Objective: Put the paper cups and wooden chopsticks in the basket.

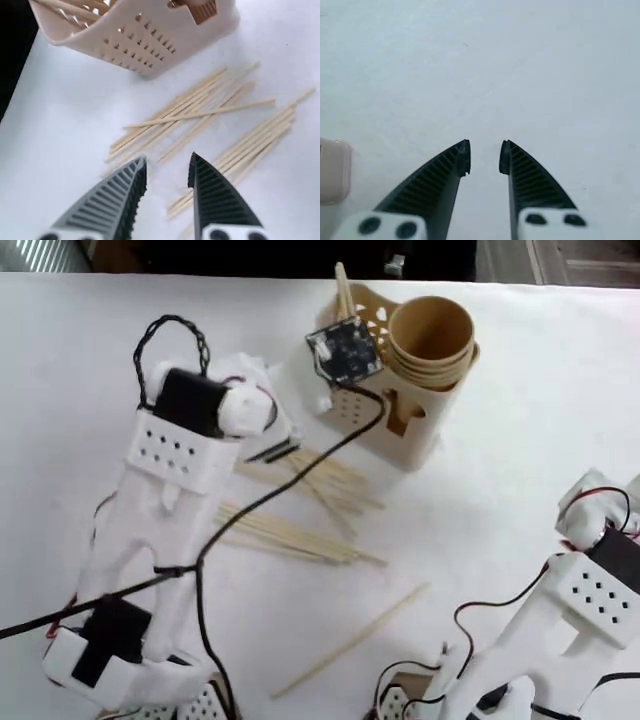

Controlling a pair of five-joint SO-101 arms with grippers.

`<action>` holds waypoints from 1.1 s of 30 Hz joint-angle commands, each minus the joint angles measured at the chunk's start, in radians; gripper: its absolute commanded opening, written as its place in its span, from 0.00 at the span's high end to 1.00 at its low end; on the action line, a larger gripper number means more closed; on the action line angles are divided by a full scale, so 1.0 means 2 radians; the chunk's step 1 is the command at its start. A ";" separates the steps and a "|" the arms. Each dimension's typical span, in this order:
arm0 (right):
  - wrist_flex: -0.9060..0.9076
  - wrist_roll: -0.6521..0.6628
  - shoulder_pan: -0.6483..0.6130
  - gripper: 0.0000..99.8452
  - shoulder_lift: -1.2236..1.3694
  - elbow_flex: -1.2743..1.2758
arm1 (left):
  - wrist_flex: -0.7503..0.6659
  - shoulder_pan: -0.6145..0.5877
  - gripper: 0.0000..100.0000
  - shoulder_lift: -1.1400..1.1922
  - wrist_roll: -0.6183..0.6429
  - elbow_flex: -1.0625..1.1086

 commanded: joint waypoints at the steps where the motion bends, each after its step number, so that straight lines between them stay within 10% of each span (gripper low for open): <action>1: -0.010 0.000 -0.003 0.89 -0.007 -0.002 | 0.010 0.021 0.86 -0.027 -0.021 0.031; 20: -0.010 0.000 -0.002 0.89 -0.007 -0.002 | -0.243 0.063 0.82 -0.241 -0.053 0.539; 33: -0.010 0.000 0.000 0.89 -0.007 -0.002 | -0.359 0.038 0.82 -0.003 -0.061 0.506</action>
